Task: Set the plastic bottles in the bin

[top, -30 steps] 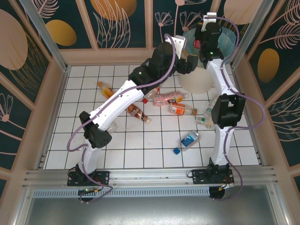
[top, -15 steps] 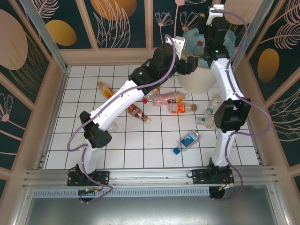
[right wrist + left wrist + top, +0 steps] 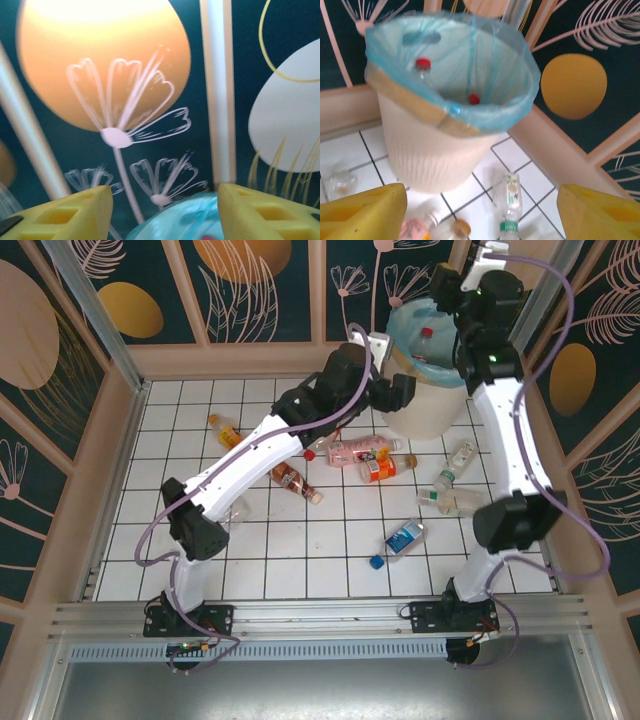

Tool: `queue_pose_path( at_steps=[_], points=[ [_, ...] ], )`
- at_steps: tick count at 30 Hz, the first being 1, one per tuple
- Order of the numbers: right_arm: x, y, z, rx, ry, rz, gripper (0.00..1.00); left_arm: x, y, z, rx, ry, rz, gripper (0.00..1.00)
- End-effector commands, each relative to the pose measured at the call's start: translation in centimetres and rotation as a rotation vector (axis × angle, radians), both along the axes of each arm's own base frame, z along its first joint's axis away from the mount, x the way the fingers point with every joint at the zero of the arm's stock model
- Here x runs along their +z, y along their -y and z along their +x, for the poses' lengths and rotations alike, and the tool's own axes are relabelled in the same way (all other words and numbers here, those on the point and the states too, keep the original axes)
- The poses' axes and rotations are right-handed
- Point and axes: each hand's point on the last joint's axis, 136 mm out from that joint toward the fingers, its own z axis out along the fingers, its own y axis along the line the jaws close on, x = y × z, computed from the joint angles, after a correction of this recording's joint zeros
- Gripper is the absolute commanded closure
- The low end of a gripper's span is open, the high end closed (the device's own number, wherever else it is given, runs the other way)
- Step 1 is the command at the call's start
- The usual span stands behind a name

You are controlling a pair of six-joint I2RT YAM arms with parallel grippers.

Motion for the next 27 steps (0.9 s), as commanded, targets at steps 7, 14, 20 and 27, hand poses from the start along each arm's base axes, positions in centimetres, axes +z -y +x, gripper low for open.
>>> queue_pose_path(
  at_steps=[7,14,20,27],
  points=[
    [-8.4,-12.4,-12.3,0.377,-0.167,0.126,0.44,-3.5,-7.8,-5.2,0.072,-0.074,0.010,0.23],
    [-17.5,-20.3,-16.6,0.549,-0.375,0.177,0.47,-9.0,-15.8,-9.0,0.221,-0.128,0.071,0.22],
    [-25.0,-21.6,-16.6,0.497,-0.543,0.276,0.47,-12.1,-21.3,-11.2,0.341,-0.148,0.108,0.20],
    [-31.8,-17.7,-14.3,0.281,-0.666,0.201,0.42,-17.1,-24.1,-13.1,0.388,-0.220,0.139,0.20]
  ],
)
